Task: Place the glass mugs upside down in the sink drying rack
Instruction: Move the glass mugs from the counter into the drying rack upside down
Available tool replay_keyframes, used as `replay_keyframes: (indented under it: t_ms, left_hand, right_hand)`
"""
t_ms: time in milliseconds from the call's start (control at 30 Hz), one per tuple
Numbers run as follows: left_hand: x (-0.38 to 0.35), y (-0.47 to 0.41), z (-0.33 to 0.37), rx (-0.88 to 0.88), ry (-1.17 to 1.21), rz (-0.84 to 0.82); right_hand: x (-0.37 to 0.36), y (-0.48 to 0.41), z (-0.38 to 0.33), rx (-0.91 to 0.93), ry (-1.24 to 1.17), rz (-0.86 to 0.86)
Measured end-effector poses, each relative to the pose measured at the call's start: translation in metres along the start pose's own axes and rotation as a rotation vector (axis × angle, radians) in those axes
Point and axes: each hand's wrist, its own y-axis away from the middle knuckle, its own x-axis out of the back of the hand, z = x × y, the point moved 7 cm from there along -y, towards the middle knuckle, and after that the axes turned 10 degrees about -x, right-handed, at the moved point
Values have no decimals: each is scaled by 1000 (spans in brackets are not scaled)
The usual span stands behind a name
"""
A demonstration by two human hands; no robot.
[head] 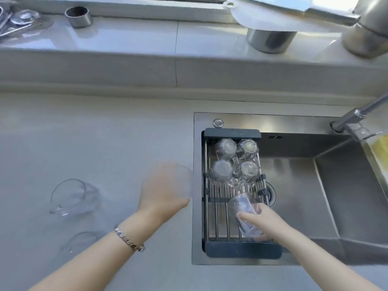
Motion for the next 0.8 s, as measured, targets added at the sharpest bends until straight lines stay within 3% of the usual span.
replay_keyframes:
  t_ms: [133,333,433,633,700,800]
  left_hand:
    - [-13,10,27,-66,-67,-56]
    - [-13,26,34,-49,-75,-51]
    - [-13,35,28,-24,-86,-45]
    - [-16,44,23,8,-77,-27]
    - [-24,43,24,49,-14,-53]
    - [-29,39,24,175,210,-47]
  right_hand:
    - [0,-18,-3,-37,84,100]
    - [-19,-36,-44,-88,25,143]
    - [-25,-41,-56,-67,-114,102]
    - [-20,-36,-45,90,-390,-41]
    - [-13,-31,-27,170,-363,-65]
    - [-1,-8,-10,392,-151,37]
